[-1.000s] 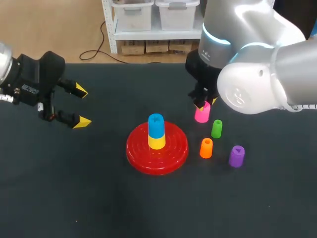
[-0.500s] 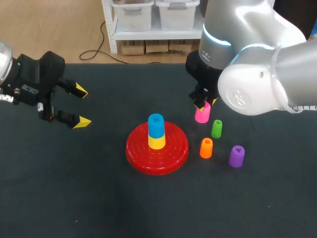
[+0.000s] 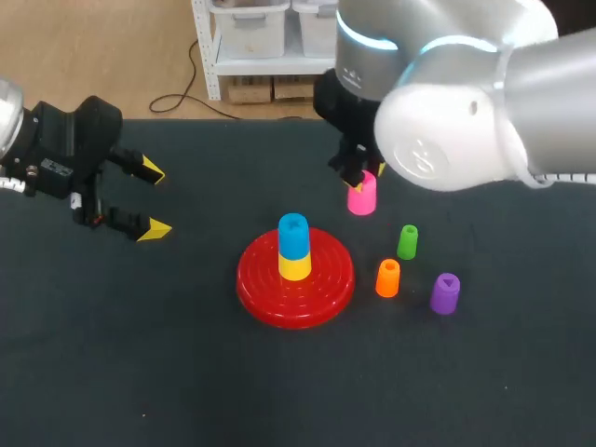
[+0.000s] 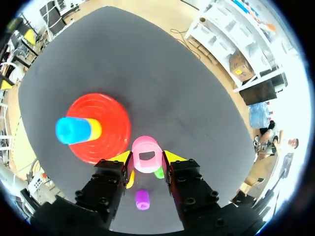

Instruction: Pick up and stack the cylinders on the red base in this order: pink,purple,orange,green

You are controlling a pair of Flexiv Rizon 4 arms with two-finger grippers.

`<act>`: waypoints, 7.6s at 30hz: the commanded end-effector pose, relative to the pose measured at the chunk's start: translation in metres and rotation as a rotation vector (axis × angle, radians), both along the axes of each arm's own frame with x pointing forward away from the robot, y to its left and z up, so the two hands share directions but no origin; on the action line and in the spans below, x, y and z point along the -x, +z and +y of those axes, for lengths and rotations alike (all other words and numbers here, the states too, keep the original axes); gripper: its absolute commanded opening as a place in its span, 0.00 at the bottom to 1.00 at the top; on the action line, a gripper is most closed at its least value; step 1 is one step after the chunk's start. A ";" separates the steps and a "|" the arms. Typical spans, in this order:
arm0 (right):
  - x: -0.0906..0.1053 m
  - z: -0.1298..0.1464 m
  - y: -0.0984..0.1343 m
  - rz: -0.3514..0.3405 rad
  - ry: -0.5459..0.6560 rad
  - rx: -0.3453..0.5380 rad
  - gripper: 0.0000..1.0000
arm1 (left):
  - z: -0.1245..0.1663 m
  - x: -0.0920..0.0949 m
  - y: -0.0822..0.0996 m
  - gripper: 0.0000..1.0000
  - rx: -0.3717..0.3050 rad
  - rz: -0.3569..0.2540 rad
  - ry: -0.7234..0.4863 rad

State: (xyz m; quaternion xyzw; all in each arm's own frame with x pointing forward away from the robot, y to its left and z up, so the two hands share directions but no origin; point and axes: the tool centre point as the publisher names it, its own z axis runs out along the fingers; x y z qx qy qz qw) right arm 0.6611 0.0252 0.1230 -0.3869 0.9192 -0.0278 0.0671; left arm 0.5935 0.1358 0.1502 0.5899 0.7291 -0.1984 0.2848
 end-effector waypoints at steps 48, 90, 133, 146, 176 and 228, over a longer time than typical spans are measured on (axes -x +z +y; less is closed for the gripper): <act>0.056 0.097 0.018 0.102 0.231 0.052 0.00 | 0.000 -0.001 -0.001 1.00 0.001 0.001 -0.002; 0.064 0.031 0.046 -0.019 0.231 -0.052 1.00 | 0.000 -0.001 -0.001 1.00 0.001 0.001 -0.002; 0.119 -0.109 -0.082 0.051 0.053 -0.041 1.00 | 0.000 -0.001 -0.001 1.00 0.001 0.001 -0.002; 0.118 -0.100 -0.085 0.058 0.079 -0.050 1.00 | 0.000 -0.001 -0.001 1.00 0.001 0.001 -0.002; 0.112 -0.112 -0.090 0.120 0.023 -0.033 0.50 | 0.000 -0.001 -0.001 1.00 0.001 0.001 -0.002; 0.046 0.015 0.074 0.032 0.265 -0.025 0.00 | 0.000 -0.001 -0.001 1.00 0.001 0.001 -0.002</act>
